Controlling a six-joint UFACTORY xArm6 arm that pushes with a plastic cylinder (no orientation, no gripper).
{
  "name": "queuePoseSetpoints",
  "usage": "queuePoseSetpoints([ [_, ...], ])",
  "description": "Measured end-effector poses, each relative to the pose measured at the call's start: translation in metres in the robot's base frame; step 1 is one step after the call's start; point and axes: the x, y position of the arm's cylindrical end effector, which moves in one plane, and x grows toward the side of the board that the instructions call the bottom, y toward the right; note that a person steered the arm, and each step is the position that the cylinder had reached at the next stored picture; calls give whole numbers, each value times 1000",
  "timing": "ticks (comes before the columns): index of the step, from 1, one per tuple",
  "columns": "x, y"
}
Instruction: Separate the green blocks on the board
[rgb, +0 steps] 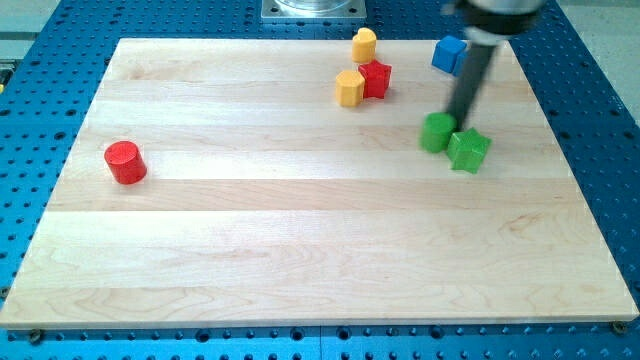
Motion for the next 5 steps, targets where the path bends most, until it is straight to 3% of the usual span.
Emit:
queuePoseSetpoints([
  [1, 4, -65],
  [3, 4, 136],
  [4, 49, 143],
  [5, 49, 47],
])
